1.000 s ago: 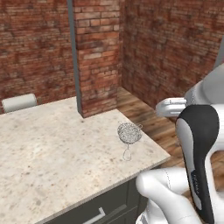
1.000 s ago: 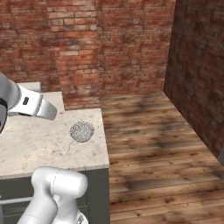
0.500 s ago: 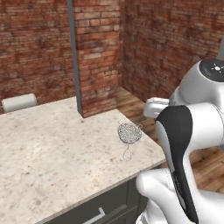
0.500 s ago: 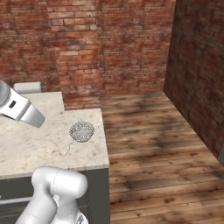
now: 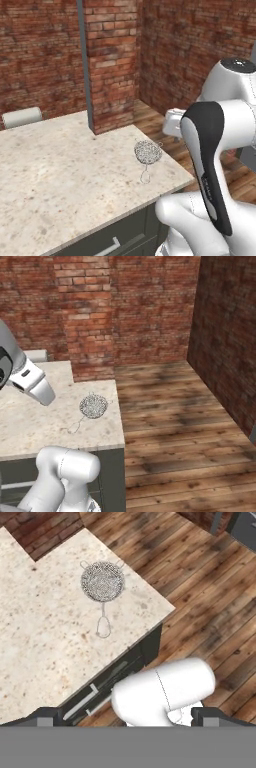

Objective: Pick the strainer and colander and place them in the sink. Then turn on the water.

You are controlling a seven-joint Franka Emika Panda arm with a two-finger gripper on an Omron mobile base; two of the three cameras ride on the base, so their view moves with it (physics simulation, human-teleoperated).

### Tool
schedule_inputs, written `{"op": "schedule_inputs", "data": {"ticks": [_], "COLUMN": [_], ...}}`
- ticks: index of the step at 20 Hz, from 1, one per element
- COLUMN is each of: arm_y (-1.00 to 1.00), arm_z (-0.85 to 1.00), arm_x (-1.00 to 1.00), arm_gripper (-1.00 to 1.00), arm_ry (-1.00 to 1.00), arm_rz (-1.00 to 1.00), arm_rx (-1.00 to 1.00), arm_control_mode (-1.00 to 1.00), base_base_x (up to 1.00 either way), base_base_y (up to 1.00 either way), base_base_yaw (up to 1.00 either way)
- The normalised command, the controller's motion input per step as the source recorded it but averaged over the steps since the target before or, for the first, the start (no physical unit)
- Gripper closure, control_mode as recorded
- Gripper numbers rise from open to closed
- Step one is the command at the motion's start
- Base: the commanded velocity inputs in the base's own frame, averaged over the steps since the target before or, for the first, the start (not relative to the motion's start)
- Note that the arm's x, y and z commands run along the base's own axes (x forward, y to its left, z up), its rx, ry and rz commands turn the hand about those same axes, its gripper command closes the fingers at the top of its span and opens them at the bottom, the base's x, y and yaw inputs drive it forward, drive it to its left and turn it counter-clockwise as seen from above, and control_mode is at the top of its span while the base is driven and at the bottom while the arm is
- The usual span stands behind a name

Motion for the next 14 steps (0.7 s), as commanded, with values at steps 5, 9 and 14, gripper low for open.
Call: {"op": "schedule_inputs", "data": {"ticks": [5, 9, 14], "arm_y": [0.0, 0.0, 0.0], "arm_z": [-0.3, -0.25, -0.23], "arm_x": [0.2, 0.17, 0.38], "arm_gripper": [-1.0, -1.0, -1.0], "arm_ry": [0.0, -0.03, 0.0], "arm_rz": [0.01, 0.0, 0.02], "arm_rx": [0.0, 0.0, 0.0], "arm_control_mode": [-1.0, -1.0, -1.0], "base_base_x": [0.0, 0.0, 0.0], "base_base_y": [0.0, 0.0, 0.0], "base_base_yaw": [0.0, 0.0, 0.0]}}
